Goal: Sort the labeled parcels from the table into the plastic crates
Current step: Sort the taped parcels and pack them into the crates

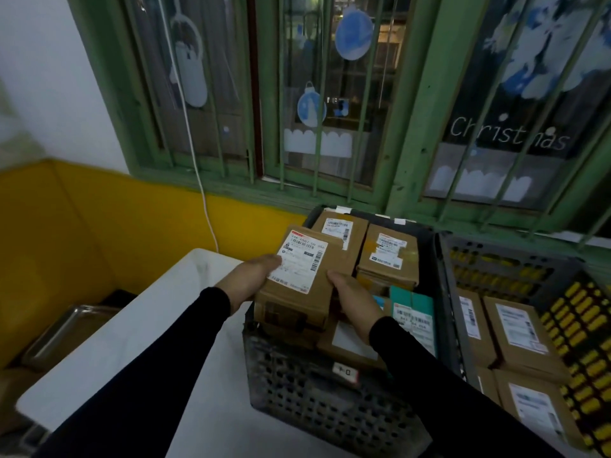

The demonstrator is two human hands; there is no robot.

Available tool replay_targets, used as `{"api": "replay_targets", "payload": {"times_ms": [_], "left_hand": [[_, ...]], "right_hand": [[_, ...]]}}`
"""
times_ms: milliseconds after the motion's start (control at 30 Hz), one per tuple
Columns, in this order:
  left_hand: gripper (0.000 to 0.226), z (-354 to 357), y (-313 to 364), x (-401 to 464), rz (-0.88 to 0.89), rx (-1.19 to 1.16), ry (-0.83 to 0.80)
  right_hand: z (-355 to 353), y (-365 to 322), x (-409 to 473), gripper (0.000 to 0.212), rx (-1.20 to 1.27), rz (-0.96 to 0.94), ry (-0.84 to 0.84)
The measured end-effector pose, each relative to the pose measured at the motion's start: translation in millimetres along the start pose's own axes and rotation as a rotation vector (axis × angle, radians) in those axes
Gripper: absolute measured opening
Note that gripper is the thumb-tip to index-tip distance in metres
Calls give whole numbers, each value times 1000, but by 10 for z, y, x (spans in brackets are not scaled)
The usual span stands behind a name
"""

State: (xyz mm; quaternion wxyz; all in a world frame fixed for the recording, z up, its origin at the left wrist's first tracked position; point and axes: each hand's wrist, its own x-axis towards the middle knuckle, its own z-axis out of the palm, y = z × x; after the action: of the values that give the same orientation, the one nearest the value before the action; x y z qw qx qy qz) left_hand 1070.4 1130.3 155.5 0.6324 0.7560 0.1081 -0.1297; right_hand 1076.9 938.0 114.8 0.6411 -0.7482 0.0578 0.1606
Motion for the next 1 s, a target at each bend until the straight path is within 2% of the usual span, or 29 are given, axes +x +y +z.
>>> {"api": "replay_targets", "payload": {"times_ms": [67, 267, 433, 633, 833, 1000], "left_hand": [[30, -19, 17, 6, -14, 79, 10], [32, 9, 51, 29, -34, 193, 43], [40, 15, -39, 69, 11, 319, 65], [35, -2, -8, 69, -48, 269, 88], [47, 67, -2, 103, 56, 595, 144], [43, 77, 56, 137, 20, 633, 132]], "right_hand": [[-24, 42, 31, 48, -25, 10, 12], [8, 41, -18, 37, -119, -46, 50], [-32, 31, -86, 31, -180, -57, 17], [-44, 18, -58, 45, -196, -80, -1], [-64, 85, -54, 38, -181, -72, -12], [-63, 110, -47, 57, -198, -39, -9]]}}
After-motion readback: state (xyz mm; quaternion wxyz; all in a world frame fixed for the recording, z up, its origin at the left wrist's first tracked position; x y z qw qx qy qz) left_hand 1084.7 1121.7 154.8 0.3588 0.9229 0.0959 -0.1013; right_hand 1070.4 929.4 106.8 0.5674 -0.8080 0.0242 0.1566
